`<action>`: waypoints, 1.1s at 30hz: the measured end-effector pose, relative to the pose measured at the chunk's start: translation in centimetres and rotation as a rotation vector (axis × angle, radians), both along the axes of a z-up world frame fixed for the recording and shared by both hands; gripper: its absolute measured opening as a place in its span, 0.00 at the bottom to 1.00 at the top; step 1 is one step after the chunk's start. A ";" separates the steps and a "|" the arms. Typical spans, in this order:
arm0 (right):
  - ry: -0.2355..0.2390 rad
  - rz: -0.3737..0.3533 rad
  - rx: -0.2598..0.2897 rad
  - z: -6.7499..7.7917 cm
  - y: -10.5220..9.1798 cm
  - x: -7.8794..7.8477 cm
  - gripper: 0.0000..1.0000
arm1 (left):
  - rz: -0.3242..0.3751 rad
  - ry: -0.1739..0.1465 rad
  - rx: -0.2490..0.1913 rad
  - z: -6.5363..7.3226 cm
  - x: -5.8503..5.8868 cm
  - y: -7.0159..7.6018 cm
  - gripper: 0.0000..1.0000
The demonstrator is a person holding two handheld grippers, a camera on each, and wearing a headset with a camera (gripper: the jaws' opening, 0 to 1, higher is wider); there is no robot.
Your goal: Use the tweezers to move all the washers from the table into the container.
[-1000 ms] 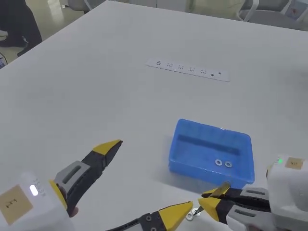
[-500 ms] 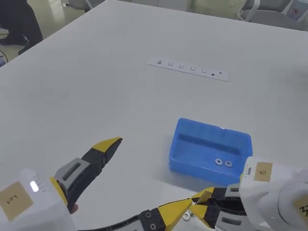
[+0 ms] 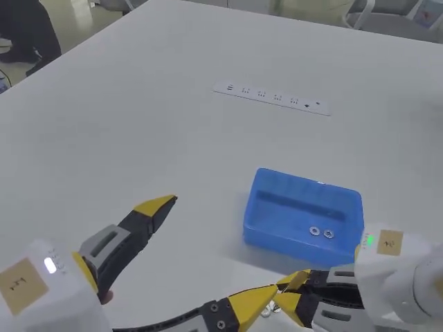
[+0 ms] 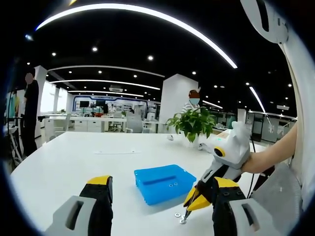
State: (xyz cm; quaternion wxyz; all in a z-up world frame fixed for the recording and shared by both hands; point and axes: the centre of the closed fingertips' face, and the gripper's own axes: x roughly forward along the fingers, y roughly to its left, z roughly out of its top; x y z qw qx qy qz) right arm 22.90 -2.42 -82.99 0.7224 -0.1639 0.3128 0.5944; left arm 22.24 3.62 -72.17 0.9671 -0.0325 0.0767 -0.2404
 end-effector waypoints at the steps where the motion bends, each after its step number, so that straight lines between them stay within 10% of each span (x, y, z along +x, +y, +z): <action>1: 0.024 -0.027 0.007 0.0 -0.2 0.3 0.02 | 0.001 0.000 0.000 0.0 0.0 0.0 0.85; 19: 0.052 -0.061 0.033 0.2 -0.6 0.1 0.03 | -0.005 0.005 0.003 -0.1 0.1 -0.1 0.85; 33: -0.059 0.075 -0.033 0.0 -0.2 -1.0 0.04 | -0.006 0.003 0.002 -0.1 0.0 -0.1 0.85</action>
